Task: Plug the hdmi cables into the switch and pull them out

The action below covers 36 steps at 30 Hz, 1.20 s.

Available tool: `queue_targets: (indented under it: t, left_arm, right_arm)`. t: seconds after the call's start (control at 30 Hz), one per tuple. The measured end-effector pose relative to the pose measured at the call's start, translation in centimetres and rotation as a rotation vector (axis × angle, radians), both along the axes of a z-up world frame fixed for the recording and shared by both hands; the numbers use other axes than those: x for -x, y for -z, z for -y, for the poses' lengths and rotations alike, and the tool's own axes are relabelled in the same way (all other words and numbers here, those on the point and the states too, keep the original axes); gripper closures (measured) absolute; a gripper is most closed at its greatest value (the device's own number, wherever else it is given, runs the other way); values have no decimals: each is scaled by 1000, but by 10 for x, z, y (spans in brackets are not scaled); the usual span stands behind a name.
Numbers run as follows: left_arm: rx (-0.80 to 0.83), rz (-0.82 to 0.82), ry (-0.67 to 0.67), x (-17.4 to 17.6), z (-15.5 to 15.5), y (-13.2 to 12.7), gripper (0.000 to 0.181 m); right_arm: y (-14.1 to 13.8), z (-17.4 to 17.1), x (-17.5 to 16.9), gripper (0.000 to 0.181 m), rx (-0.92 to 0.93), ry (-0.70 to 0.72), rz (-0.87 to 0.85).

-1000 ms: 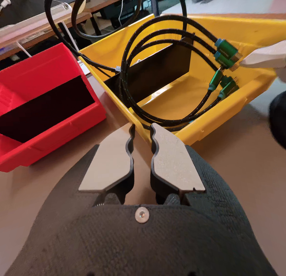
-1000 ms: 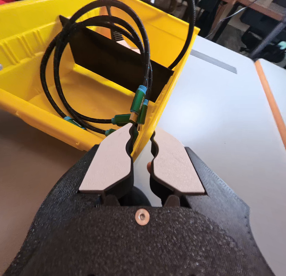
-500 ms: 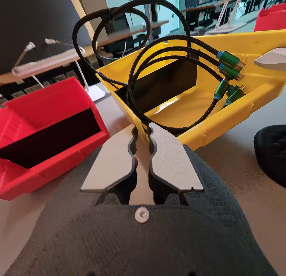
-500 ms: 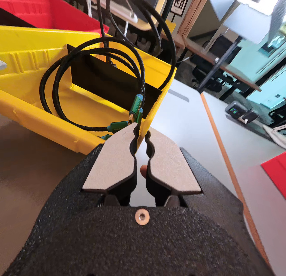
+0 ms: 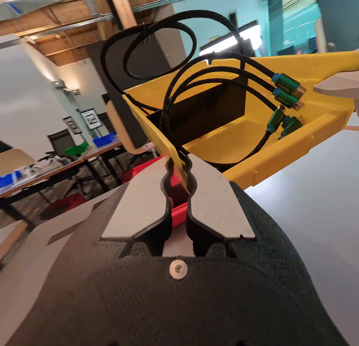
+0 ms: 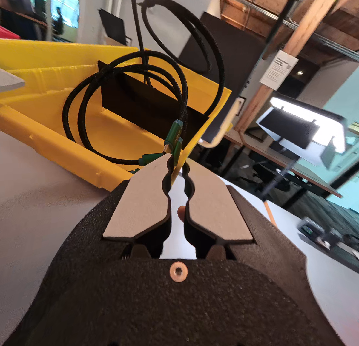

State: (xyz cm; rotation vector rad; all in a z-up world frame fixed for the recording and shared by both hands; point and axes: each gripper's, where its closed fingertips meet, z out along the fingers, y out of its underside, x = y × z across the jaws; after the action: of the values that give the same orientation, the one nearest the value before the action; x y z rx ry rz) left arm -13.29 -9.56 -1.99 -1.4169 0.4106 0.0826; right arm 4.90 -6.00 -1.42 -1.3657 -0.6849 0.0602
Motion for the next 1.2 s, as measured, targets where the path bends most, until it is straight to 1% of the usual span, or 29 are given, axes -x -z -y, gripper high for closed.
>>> queue_targets:
  t: [0.1,0.2,0.33,0.43,0.53,0.7,0.9,1.0,1.07,1.13,1.2]
  left_arm:
    - [2,-2,-99,50,13,-6,171]
    - [9,10,-195,102,29,-8,172]
    - [-16,54,-295,162,50,-9,174]
    - [-8,52,-363,194,59,1,174]
    - [28,81,-395,220,59,22,174]
    - [86,115,-418,246,50,61,175]
    - [147,122,-403,266,37,107,175]
    - [200,126,-393,274,31,132,175]
    - [198,135,-388,276,27,142,174]
    - [214,156,-399,278,24,148,174]
    - [301,158,-401,279,20,164,173]
  right_arm:
    - [-1,-3,53,173,6,-104,-1]
    - [3,1,109,172,16,-208,17]
    - [17,8,177,171,30,-317,45]
    - [35,10,215,170,89,-385,35]
    - [54,9,243,170,140,-436,23]
    - [96,0,271,169,227,-474,37]
    - [143,-5,287,167,311,-490,52]
    - [169,-5,292,164,343,-493,100]
    - [178,-7,293,163,328,-490,113]
    - [183,-8,292,161,350,-502,137]
    - [185,-4,290,159,403,-562,181]
